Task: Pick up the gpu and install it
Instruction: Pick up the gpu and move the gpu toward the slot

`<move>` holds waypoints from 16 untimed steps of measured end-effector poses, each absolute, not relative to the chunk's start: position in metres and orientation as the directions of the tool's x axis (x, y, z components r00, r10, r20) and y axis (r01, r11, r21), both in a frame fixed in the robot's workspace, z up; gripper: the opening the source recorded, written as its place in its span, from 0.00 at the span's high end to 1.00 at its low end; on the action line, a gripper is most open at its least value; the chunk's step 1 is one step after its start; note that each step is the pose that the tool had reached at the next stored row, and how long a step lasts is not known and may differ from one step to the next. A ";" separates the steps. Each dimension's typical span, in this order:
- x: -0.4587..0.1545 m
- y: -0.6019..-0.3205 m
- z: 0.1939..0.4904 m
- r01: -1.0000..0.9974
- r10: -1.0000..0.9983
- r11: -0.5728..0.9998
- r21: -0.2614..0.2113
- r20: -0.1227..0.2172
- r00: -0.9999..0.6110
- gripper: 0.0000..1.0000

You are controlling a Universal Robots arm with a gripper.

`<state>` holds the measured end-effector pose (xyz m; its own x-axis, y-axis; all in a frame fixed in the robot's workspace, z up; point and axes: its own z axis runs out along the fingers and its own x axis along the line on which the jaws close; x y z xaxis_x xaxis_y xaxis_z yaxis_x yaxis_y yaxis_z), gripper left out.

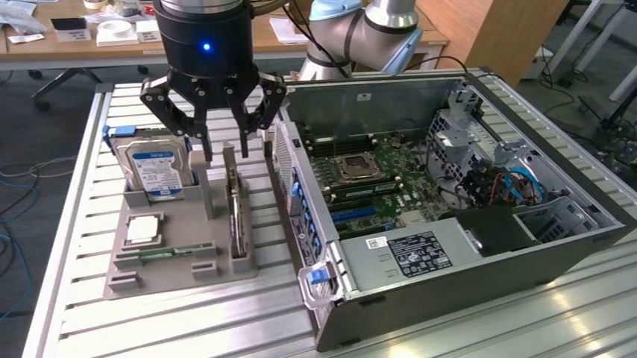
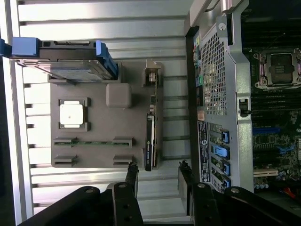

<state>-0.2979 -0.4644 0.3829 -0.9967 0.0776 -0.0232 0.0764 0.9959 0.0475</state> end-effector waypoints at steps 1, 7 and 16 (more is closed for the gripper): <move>-0.298 -0.464 0.382 0.076 0.078 0.996 0.047 -0.023 -0.997 0.53; -0.298 -0.464 0.371 0.076 0.078 0.996 0.048 -0.023 -0.997 0.53; -0.298 -0.464 0.362 0.076 0.078 0.996 0.047 -0.023 -0.997 0.53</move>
